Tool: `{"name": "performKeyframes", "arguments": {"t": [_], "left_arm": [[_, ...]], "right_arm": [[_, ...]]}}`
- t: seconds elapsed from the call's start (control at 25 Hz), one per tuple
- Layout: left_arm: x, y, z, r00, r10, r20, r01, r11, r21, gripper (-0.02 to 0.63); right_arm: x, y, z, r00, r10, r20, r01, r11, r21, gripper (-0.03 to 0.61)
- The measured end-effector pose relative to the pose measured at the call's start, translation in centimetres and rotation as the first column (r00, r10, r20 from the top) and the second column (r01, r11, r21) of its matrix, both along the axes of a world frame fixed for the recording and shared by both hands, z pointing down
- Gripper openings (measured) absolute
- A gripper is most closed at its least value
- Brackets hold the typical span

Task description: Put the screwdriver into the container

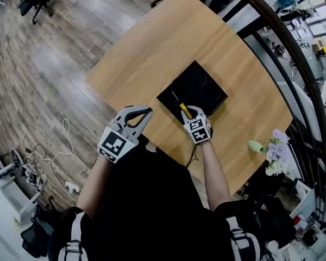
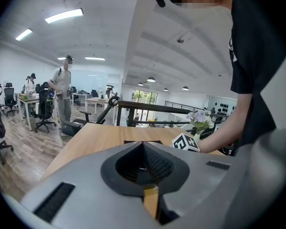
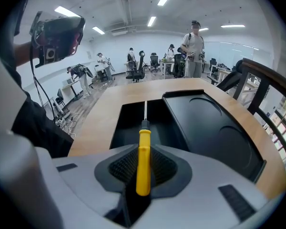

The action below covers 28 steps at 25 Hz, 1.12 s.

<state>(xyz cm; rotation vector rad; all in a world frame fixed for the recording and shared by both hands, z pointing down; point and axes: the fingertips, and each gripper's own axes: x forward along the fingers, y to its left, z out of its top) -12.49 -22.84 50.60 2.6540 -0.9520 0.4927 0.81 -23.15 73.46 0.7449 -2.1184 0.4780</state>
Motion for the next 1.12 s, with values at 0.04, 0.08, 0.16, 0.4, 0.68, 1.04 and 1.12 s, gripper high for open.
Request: {"name": "performKeyframes", "arguments": {"t": [0.04,0.08,0.16,0.4,0.68,1.04,1.12], "left_arm": [[-0.1,0.0,0.1,1.000,-0.001,0.002,0.001,1.000,0.000,0.021],[-0.2,0.0,0.2,1.000,-0.002,0.004,0.002,1.000,-0.001,0.021],[-0.3,0.1,0.2,1.000,-0.007,0.005,0.007,1.000,-0.004,0.021],[-0.1,0.3,0.1,1.000,-0.016,-0.008,0.016,1.000,-0.004,0.021],[-0.4,0.3,0.2,1.000,-0.022,-0.013,0.022,1.000,-0.019,0.021],[-0.9,0.7,0.3,1.000,-0.015,-0.001,0.015,1.000,-0.023,0.021],[-1.0,0.6,0.2,1.000,-0.016,0.001,0.016,1.000,-0.022,0.021]], "right_arm": [[-0.1,0.0,0.1,1.000,0.003,-0.008,-0.003,1.000,-0.012,0.086],[-0.1,0.0,0.2,1.000,0.004,-0.016,-0.004,1.000,-0.022,0.086],[-0.2,0.1,0.6,1.000,0.004,-0.027,-0.005,1.000,-0.031,0.086],[-0.2,-0.2,1.4,0.998,-0.012,-0.064,0.010,0.999,-0.035,0.086],[-0.7,-0.5,2.4,0.997,-0.020,-0.079,0.016,0.999,-0.051,0.086],[-0.7,-1.2,3.8,0.990,-0.039,-0.132,0.032,0.998,-0.056,0.087],[-0.9,-1.3,3.8,0.989,-0.041,-0.140,0.034,0.998,-0.054,0.087]]}}
